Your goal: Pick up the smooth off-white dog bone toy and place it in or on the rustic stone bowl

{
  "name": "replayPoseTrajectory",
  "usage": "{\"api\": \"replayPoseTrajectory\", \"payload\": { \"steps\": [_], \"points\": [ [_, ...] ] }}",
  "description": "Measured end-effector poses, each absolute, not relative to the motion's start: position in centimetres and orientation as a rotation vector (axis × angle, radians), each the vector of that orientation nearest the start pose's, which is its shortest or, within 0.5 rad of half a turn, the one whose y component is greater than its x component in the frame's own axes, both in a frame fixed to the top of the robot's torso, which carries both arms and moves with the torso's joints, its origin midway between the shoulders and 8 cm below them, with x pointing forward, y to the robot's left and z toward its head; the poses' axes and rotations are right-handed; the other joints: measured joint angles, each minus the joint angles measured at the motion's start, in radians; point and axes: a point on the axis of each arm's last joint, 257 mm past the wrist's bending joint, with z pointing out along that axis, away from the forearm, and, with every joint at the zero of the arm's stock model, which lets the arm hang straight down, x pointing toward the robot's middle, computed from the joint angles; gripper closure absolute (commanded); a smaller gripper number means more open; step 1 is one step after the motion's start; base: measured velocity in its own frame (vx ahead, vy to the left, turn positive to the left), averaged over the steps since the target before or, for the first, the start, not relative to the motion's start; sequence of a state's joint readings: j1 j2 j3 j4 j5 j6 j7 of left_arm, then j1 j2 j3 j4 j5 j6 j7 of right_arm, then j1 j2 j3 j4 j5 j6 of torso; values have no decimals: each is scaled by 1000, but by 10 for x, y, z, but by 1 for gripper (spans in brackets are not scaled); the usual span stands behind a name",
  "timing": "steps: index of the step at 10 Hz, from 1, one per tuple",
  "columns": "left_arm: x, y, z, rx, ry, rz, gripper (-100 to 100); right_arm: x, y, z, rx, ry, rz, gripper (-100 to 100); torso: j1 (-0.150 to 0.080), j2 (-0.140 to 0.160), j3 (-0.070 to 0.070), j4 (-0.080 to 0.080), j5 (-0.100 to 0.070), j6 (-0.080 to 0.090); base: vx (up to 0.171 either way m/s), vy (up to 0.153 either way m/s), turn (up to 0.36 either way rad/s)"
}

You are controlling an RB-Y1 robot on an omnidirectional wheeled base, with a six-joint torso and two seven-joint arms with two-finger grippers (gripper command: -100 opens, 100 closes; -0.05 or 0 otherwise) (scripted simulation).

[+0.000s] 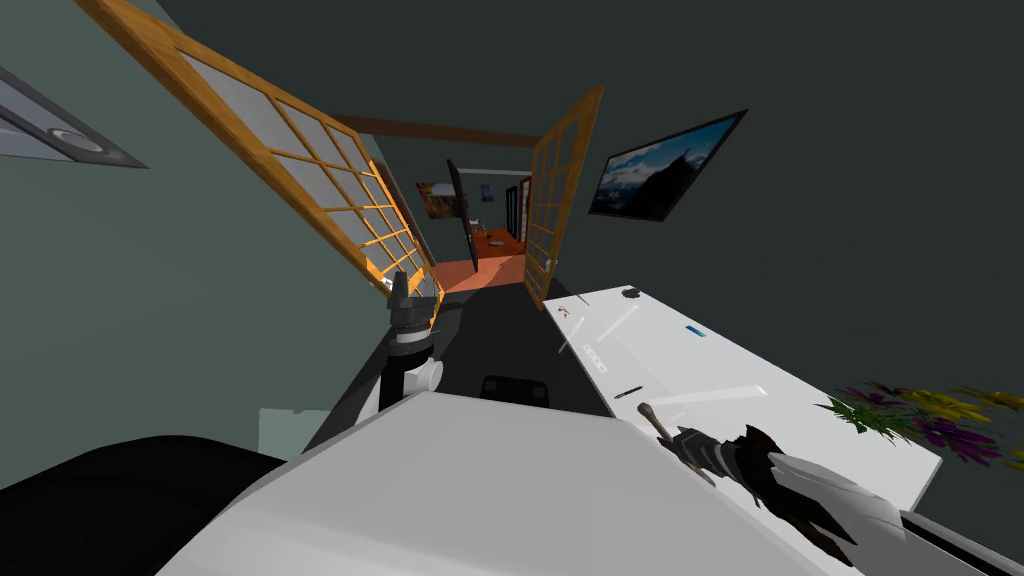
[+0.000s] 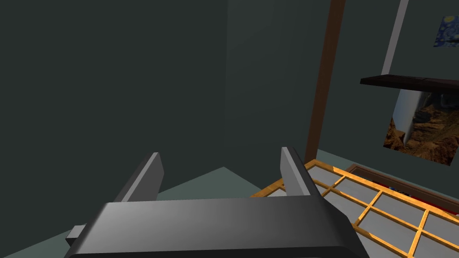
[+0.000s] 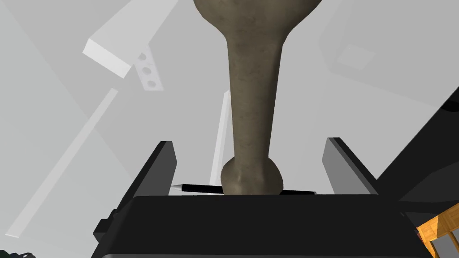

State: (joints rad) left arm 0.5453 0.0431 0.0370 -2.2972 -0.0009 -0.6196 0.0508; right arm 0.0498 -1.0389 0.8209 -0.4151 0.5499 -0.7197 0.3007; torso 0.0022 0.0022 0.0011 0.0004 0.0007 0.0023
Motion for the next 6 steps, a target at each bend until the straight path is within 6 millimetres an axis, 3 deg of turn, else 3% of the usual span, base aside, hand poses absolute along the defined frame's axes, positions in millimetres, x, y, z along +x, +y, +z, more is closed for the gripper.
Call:
{"api": "replayPoseTrajectory", "payload": {
  "steps": [6],
  "points": [
    [315, 285, 40, -558, 573, -1324, 0, 110, -604, -519, -496, 2849, 2, -100, -1, -1, 0, 0, 0, 0, 17, -27, -14]
  ]
}}
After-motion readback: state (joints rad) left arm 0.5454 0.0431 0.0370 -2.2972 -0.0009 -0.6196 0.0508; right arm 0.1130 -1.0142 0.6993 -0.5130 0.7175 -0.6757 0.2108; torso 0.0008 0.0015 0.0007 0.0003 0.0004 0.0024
